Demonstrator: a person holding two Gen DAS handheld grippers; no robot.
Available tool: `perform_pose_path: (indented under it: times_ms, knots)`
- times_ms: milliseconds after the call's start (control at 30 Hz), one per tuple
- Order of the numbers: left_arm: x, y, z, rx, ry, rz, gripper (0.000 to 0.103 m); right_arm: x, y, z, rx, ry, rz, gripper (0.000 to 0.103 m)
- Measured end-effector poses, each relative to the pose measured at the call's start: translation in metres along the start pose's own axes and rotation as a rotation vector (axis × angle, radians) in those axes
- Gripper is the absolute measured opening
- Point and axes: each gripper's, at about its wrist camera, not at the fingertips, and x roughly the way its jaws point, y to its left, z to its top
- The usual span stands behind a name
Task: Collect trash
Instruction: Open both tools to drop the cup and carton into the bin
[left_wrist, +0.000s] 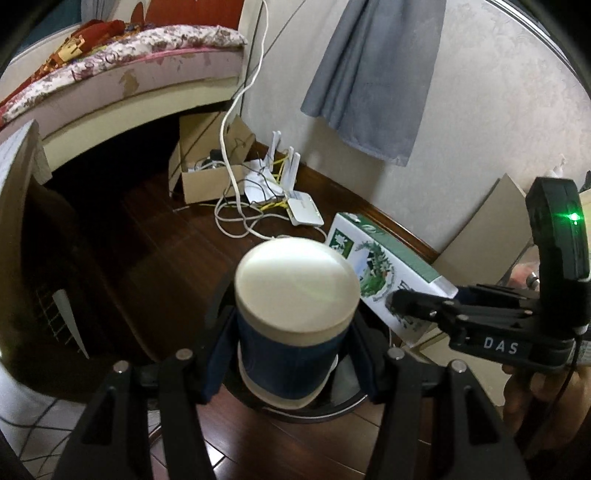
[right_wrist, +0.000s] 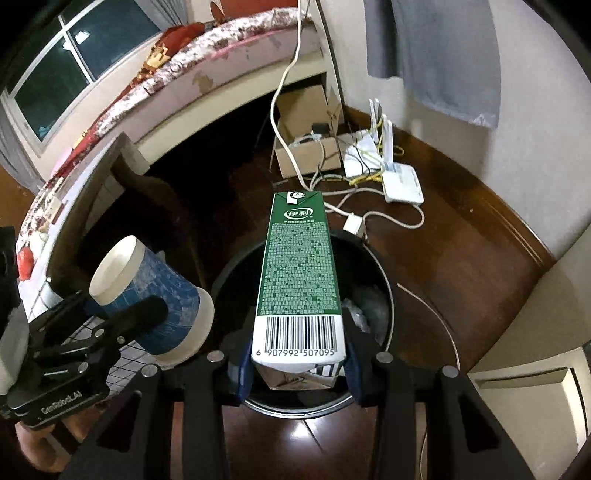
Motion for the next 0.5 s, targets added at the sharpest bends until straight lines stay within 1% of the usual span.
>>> perform_pose_path:
  times_ms: [100, 167, 200, 233, 267, 300, 367, 433, 500]
  knots:
    - [0.01, 0.002, -0.002, -0.013, 0.02, -0.013, 0.058, 0.005, -0.001, 0.004, 0.008, 0.006, 0.032, 0.043]
    - [0.018, 0.003, -0.002, -0.022, 0.028, -0.026, 0.059, 0.009, -0.007, 0.008, 0.043, 0.012, 0.052, 0.043]
    - [0.022, 0.003, -0.003, -0.023, 0.032, -0.038, 0.063, 0.011, -0.009, 0.01, 0.059, 0.015, 0.056, 0.046]
    - [0.025, 0.002, -0.002, -0.027, 0.032, -0.044, 0.069, 0.011, -0.011, 0.011, 0.07, 0.013, 0.05, 0.062]
    - [0.03, 0.002, -0.003, -0.035, 0.036, -0.056, 0.079, 0.011, -0.013, 0.013, 0.08, 0.007, 0.022, 0.077]
    - [0.035, 0.003, -0.004, -0.047, 0.05, -0.064, 0.1, 0.008, -0.016, 0.014, 0.094, -0.003, -0.003, 0.103]
    - [0.041, 0.005, -0.006, -0.083, 0.066, -0.027, 0.102, 0.002, -0.023, 0.017, 0.13, -0.026, -0.036, 0.102]
    - [0.048, 0.007, -0.008, -0.091, 0.119, 0.002, 0.102, -0.002, -0.029, 0.019, 0.155, -0.037, -0.054, 0.102]
    - [0.046, 0.007, -0.01, -0.092, 0.107, 0.015, 0.102, -0.006, -0.034, 0.019, 0.18, -0.042, -0.063, 0.102]
